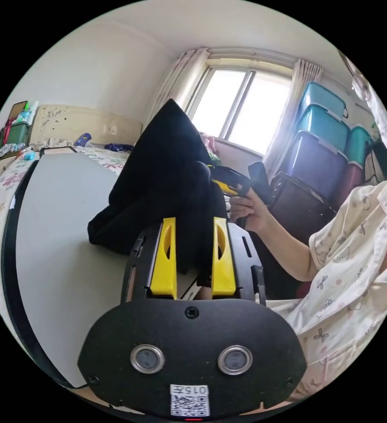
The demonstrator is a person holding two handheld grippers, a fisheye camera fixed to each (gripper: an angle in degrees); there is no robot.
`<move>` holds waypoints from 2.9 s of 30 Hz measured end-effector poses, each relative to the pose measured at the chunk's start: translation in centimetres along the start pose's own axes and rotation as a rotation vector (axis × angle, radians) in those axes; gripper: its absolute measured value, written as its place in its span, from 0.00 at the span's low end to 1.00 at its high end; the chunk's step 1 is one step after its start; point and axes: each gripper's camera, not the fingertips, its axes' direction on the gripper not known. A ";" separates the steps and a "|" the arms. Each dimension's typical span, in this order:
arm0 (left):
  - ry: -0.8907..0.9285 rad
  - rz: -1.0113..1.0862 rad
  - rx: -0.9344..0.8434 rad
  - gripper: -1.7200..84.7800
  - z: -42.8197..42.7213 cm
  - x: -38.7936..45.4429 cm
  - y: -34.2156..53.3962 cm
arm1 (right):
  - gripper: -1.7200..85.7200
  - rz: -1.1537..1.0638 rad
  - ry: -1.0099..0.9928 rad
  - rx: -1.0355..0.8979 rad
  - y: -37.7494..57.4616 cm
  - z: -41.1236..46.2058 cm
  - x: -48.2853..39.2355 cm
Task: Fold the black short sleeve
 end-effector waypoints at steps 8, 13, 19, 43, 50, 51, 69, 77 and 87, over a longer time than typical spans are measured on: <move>-0.010 0.022 -0.025 0.02 -2.8 -0.3 -0.3 | 0.21 -0.321 0.047 -0.314 -4.9 0.9 -3.8; -0.039 0.043 -0.035 0.01 -4.7 0.0 0.9 | 0.23 -0.235 -0.025 -0.329 -10.3 4.7 -2.2; -0.109 0.036 -0.048 0.01 -8.2 -0.5 3.4 | 0.22 -0.074 0.152 -0.495 -13.1 10.6 4.0; -0.233 -0.073 0.149 0.01 -26.1 -9.8 15.6 | 0.07 0.188 0.061 -0.159 -3.9 4.0 7.6; -0.454 -0.103 0.549 0.01 -42.6 -11.3 18.5 | 0.07 -0.160 0.223 0.091 -2.9 -5.4 -3.1; -0.460 -0.097 0.584 0.01 -44.1 -11.2 18.7 | 0.07 -0.176 0.211 0.116 -2.6 -6.1 -3.7; -0.487 0.200 0.812 0.01 -60.7 -7.3 19.0 | 0.07 -0.365 0.093 0.434 8.5 -11.9 -8.4; -0.553 -0.043 0.464 0.02 -43.5 -22.7 16.1 | 0.07 -0.148 0.497 0.217 9.5 1.9 4.6; -0.680 -0.162 0.013 0.11 -25.2 -33.8 16.5 | 0.11 -0.440 0.347 -0.188 12.0 11.1 7.6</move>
